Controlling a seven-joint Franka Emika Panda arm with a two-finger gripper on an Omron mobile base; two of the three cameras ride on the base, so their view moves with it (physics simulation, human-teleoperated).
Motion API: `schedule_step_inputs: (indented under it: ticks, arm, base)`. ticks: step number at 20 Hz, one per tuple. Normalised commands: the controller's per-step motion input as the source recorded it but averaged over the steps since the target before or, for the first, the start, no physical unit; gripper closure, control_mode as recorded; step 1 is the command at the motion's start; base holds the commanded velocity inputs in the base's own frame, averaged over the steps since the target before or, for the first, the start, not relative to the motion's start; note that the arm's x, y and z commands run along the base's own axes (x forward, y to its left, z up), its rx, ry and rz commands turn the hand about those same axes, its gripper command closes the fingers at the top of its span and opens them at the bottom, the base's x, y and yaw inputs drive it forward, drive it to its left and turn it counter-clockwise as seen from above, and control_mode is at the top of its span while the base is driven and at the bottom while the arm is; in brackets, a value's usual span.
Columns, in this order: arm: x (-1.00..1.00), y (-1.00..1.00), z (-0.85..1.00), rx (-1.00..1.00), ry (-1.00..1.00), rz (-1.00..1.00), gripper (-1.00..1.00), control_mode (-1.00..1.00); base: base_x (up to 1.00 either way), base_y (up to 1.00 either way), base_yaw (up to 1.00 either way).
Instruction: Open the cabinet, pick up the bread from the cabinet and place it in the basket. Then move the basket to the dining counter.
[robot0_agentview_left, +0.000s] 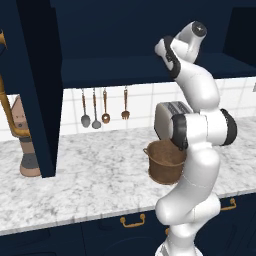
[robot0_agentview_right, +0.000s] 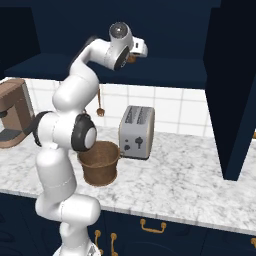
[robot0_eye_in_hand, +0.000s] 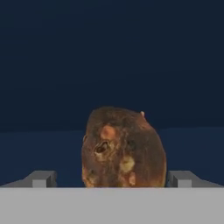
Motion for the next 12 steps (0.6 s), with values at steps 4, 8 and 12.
schedule_step_inputs:
  ticks: [4, 8, 12]
  arm:
    - [0.28, 0.0, 0.0, 0.0, 0.02, 0.0, -1.0, -1.0]
    - [0.08, -0.11, 0.0, 0.0, 0.0, 0.0, -1.0, -1.0]
    - [0.02, -0.14, -0.04, 0.0, 0.0, -0.02, -1.0, -1.0]
  base:
    - [0.0, 0.0, 0.0]
    - [0.0, 0.0, 0.0]
    - [0.0, 0.0, 0.0]
